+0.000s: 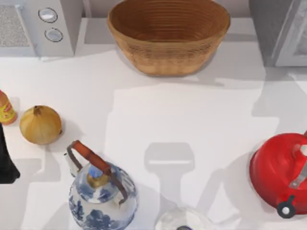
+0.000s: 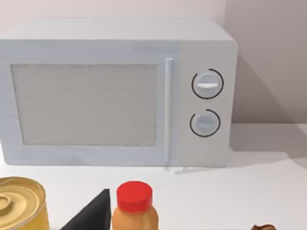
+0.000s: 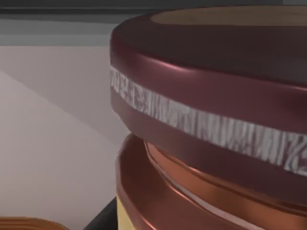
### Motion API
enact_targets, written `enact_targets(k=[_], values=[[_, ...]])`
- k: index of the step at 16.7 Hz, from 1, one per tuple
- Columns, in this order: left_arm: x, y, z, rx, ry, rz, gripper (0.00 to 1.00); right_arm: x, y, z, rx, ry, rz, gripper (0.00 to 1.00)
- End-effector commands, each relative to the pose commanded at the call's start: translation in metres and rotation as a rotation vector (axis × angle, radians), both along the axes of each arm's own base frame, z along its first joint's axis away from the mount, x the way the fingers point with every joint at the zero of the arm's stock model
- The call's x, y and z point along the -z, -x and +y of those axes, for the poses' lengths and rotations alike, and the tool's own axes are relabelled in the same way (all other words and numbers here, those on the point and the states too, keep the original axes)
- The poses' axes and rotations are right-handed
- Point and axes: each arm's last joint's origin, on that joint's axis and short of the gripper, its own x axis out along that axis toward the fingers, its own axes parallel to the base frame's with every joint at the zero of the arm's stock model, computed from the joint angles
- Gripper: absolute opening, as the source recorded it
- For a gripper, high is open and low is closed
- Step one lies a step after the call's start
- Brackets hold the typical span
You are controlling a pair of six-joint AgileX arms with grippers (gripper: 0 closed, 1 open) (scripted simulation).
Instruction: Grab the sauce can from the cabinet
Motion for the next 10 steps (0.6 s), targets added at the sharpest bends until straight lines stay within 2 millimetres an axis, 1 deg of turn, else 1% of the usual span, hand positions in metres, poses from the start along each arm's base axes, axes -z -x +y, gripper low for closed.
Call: enact_targets(k=[2,4,7,9,10], values=[[0.000,0.000,0.000,0.000,0.000,0.000,1.00,0.040,0.012,-0.009,-0.001,-0.001,-0.003,0.00],[0.000,0.000,0.000,0.000,0.000,0.000,1.00,0.085,0.019,-0.016,-0.001,0.001,0.003,0.00],[0.000,0.000,0.000,0.000,0.000,0.000,1.00,0.158,0.025,-0.024,-0.003,0.003,0.030,0.00],[0.000,0.000,0.000,0.000,0.000,0.000,1.00,0.197,0.027,-0.027,-0.004,0.002,0.028,0.00],[0.000,0.000,0.000,0.000,0.000,0.000,1.00,0.214,0.028,-0.029,-0.005,0.001,0.023,0.00]])
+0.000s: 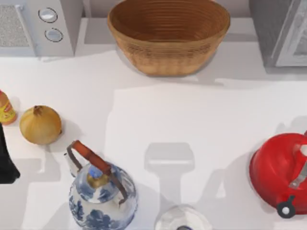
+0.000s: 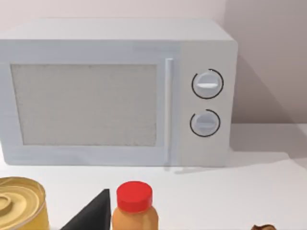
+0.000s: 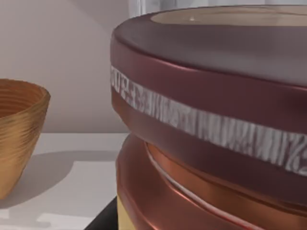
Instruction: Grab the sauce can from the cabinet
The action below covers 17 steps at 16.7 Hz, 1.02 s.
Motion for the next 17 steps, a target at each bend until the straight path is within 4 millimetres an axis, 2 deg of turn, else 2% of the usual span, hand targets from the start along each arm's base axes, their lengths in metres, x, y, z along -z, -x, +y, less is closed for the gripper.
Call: enact_targets(k=[2,4,11,14,17], values=[[0.000,0.000,0.000,0.000,0.000,0.000,1.00,0.026,0.000,-0.002,-0.001,-0.001,-0.010,0.00],[0.000,0.000,0.000,0.000,0.000,0.000,1.00,0.042,-0.001,-0.004,-0.002,-0.001,-0.017,0.00],[0.000,0.000,0.000,0.000,0.000,0.000,1.00,0.048,-0.001,-0.004,-0.005,-0.003,-0.013,0.00],[0.000,0.000,0.000,0.000,0.000,0.000,1.00,0.033,-0.002,-0.002,-0.016,-0.007,-0.051,0.00],[0.000,0.000,0.000,0.000,0.000,0.000,1.00,-0.004,-0.004,0.002,-0.041,-0.015,-0.148,0.00]])
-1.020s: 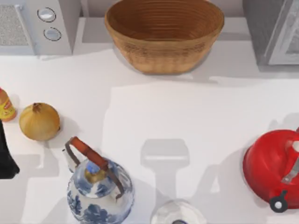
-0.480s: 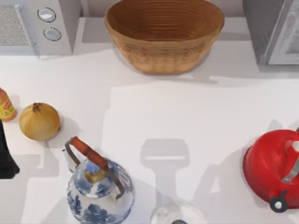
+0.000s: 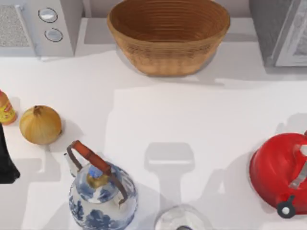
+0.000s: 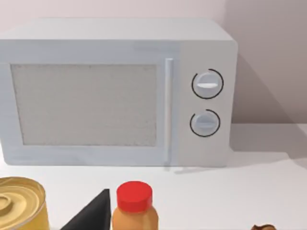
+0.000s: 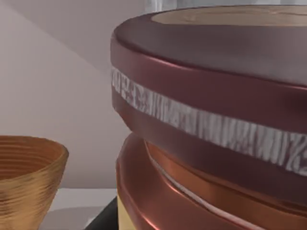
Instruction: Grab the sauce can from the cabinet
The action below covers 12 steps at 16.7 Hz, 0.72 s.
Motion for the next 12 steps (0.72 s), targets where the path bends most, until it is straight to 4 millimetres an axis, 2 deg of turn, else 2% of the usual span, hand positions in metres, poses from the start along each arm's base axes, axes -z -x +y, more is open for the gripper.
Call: enact_targets(k=[3,6,12], values=[[0.000,0.000,0.000,0.000,0.000,0.000,1.00,-0.035,-0.009,0.006,-0.037,-0.010,-0.083,0.00],[0.000,0.000,0.000,0.000,0.000,0.000,1.00,-0.061,-0.022,0.015,-0.080,-0.021,-0.146,0.00],[0.000,0.000,0.000,0.000,0.000,0.000,1.00,-0.095,-0.055,0.038,-0.168,-0.049,-0.236,0.00]])
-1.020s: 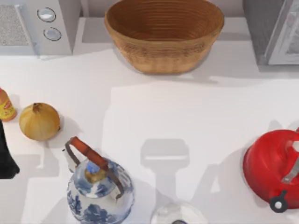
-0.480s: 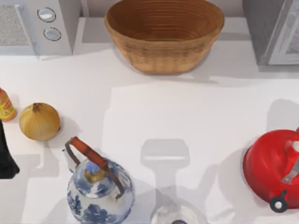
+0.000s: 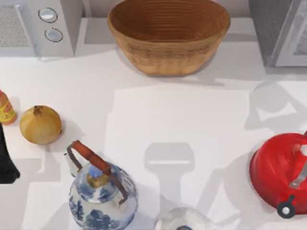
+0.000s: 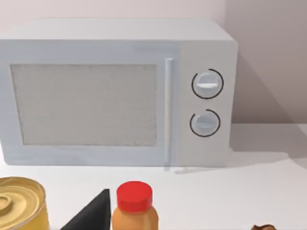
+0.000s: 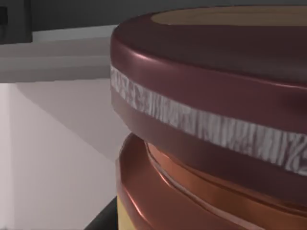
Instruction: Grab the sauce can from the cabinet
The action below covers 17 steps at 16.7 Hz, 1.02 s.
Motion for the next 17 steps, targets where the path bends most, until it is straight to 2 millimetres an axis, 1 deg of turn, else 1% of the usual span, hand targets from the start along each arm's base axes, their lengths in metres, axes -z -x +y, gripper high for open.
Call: enact_targets(k=[4,8,11,13,17], values=[[0.000,0.000,0.000,0.000,0.000,0.000,1.00,-0.008,-0.025,0.022,-0.068,-0.016,-0.032,0.00],[0.000,0.000,0.000,0.000,0.000,0.000,1.00,-0.003,-0.049,0.047,-0.138,-0.025,-0.042,0.00],[0.000,0.000,0.000,0.000,0.000,0.000,1.00,0.008,-0.065,0.068,-0.189,-0.024,-0.036,0.00],[0.000,0.000,0.000,0.000,0.000,0.000,1.00,0.020,-0.074,0.082,-0.222,-0.019,-0.026,0.00],[0.000,0.000,0.000,0.000,0.000,0.000,1.00,0.051,-0.088,0.108,-0.289,0.000,0.008,0.00]])
